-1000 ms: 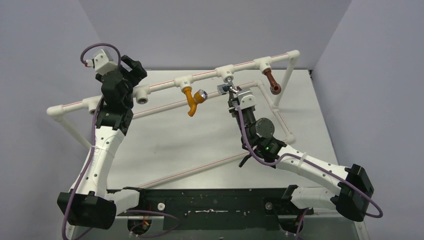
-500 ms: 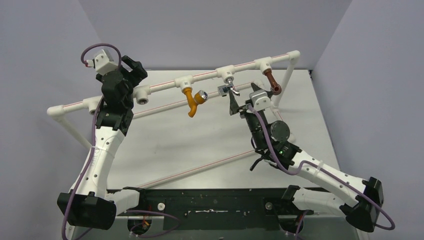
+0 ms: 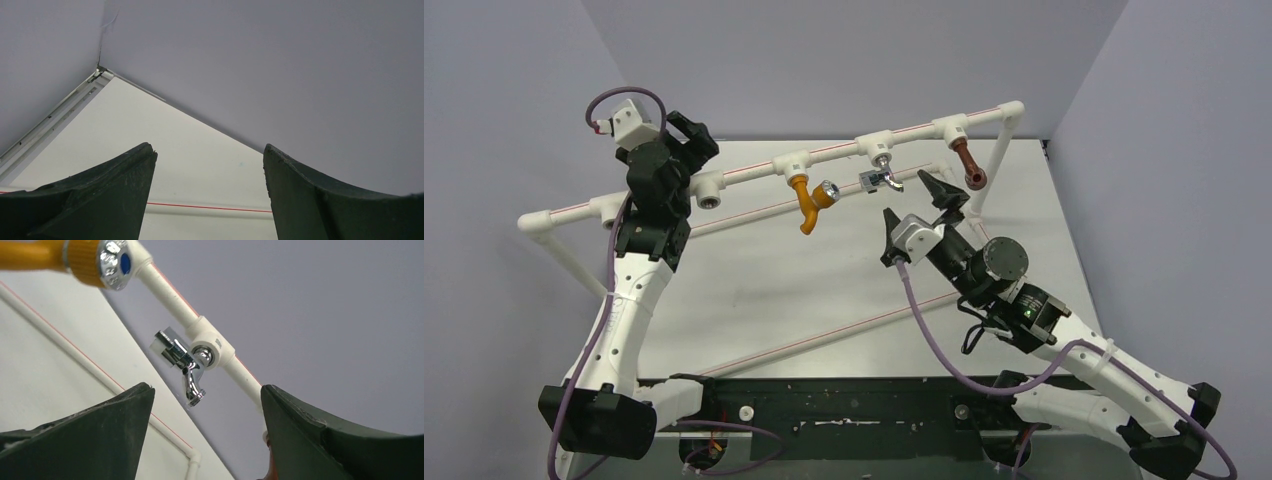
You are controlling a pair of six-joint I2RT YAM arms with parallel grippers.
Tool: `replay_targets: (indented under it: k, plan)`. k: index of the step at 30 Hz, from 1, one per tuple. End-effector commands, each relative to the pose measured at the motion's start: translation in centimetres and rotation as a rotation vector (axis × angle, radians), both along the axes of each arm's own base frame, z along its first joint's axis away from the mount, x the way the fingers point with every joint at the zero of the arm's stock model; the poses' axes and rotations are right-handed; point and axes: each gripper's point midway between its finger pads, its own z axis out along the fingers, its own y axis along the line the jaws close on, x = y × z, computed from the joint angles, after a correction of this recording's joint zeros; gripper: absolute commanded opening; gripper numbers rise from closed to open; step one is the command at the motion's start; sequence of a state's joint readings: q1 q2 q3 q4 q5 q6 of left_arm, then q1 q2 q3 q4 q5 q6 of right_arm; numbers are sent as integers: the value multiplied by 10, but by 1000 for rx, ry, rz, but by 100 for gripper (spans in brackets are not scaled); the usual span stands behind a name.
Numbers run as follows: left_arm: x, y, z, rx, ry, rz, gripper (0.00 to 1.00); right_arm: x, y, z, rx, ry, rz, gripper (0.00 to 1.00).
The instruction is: Install the water faucets
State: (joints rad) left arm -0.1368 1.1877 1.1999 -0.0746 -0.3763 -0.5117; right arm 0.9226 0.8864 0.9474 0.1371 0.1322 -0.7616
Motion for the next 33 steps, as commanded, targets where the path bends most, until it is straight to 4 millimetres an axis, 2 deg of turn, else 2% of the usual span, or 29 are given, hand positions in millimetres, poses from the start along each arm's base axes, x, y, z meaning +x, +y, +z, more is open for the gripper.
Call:
replay_targets:
  k: [1,7,11,27,33]
  plan:
    - [-17,-4,-124,57,404,-32,76,-3,0,6,-256,-144,12,81]
    - [-16,-3,-125,59,406,-29,76,13,3,-5,-473,-227,-47,82]
    - [-16,-3,-125,60,407,-29,76,25,4,-4,-558,-303,-115,80]
    - [-16,-5,-127,57,411,-34,76,52,18,2,-640,-438,-250,68]
    - [-16,-5,-127,57,410,-36,76,62,24,2,-633,-426,-247,54]
